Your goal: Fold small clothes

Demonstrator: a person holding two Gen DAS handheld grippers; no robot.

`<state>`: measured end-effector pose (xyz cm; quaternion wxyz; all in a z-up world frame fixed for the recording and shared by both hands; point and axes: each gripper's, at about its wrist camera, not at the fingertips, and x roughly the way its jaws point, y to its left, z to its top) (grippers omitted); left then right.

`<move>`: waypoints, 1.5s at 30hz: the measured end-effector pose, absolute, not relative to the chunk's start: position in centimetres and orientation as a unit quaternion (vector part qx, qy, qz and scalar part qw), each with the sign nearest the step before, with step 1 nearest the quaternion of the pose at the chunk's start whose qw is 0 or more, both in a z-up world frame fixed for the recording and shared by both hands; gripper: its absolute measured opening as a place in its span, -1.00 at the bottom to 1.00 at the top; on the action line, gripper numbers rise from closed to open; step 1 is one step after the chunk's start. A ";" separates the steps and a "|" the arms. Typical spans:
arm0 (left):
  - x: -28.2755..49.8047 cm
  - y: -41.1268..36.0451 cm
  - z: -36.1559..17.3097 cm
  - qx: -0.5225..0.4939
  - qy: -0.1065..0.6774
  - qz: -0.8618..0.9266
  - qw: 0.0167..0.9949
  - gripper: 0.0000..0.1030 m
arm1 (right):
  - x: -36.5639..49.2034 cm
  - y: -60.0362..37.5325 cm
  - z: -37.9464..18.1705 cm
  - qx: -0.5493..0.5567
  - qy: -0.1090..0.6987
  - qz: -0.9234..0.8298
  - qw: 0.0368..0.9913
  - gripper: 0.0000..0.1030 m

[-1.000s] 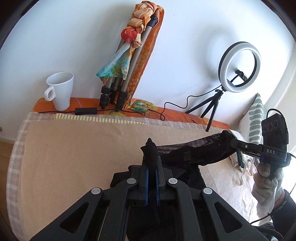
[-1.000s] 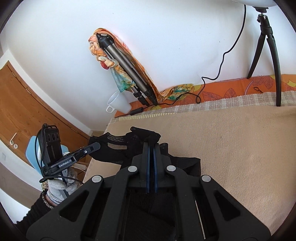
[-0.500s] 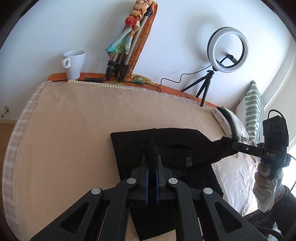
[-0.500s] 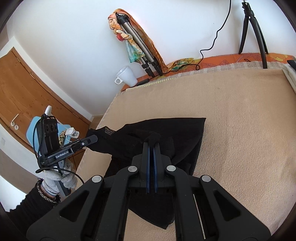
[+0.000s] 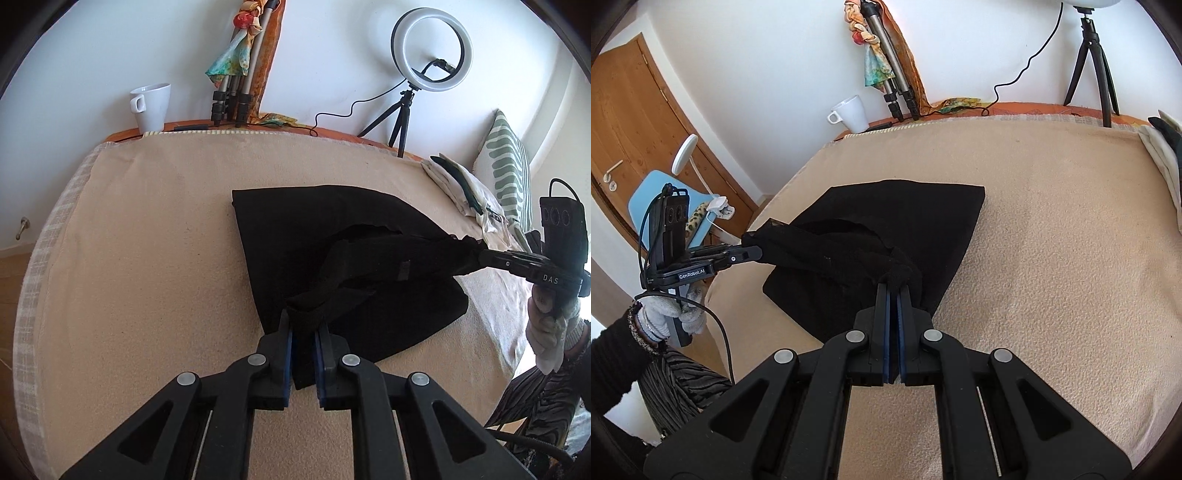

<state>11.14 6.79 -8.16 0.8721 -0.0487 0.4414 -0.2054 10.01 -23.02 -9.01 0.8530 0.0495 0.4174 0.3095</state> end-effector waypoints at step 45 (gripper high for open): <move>9.6 13.1 -11.5 -0.304 0.492 -0.192 0.792 -1.00 | 7.8 -27.8 -14.9 0.363 0.482 0.351 0.716 -0.89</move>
